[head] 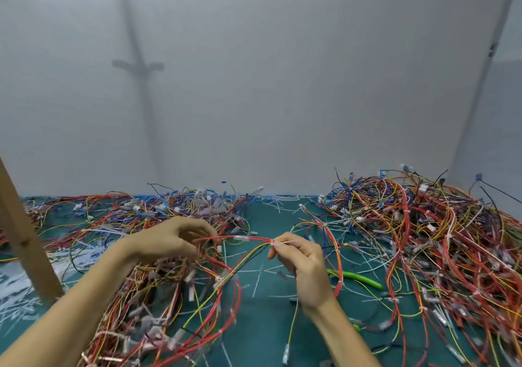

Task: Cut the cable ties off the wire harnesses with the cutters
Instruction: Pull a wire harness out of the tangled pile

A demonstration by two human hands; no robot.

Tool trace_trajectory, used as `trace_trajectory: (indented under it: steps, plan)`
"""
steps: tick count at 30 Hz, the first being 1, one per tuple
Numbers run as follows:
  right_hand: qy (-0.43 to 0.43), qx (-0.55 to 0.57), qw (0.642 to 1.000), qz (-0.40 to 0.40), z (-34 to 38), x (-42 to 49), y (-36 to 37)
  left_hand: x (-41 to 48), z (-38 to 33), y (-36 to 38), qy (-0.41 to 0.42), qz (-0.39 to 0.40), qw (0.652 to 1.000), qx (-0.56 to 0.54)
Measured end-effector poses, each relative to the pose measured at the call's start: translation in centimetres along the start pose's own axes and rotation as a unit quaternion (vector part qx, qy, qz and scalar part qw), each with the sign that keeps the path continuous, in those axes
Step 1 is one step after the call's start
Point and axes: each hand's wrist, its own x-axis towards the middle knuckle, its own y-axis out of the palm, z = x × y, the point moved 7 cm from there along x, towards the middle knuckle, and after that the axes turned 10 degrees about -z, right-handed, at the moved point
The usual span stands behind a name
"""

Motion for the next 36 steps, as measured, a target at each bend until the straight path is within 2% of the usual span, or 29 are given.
trace_trajectory:
  steps: [2,5,9,12,18,21,24,28,31,36]
  plan:
    - [0.008,0.005,1.0,-0.006,-0.3,0.1,-0.2,-0.1,-0.2,1.2,0.006,0.051,0.996,0.066]
    - [0.016,0.015,1.0,-0.011,-0.6,0.1,-0.4,0.0,0.2,2.2,-0.005,0.066,0.991,0.118]
    - [0.016,0.008,1.0,0.007,-0.6,0.0,-0.1,0.3,0.0,1.8,0.025,0.0,0.998,0.066]
    - [0.021,-0.027,0.998,0.061,-0.8,-0.6,1.0,0.4,-0.1,1.8,0.033,-0.046,0.996,0.071]
    - [0.046,-0.061,0.982,0.174,-1.4,-1.9,3.3,0.8,0.0,1.2,0.02,-0.148,0.974,0.169]
    - [0.051,-0.052,0.982,0.177,-1.3,-1.8,3.1,1.1,0.2,1.0,-0.011,-0.194,0.947,0.254]
    - [0.046,-0.047,0.986,0.154,-1.0,-1.4,2.4,1.4,0.2,0.8,-0.03,-0.222,0.931,0.289]
    - [0.045,-0.026,0.996,0.074,-1.4,-0.4,0.9,1.3,0.4,0.6,-0.034,-0.199,0.949,0.241]
    - [0.039,-0.019,0.999,0.017,-1.8,0.0,0.1,0.8,-0.2,0.5,-0.001,-0.17,0.968,0.182]
    - [0.016,-0.01,1.0,0.002,-1.5,0.2,-0.4,0.3,-0.7,0.1,0.023,-0.193,0.981,0.001]
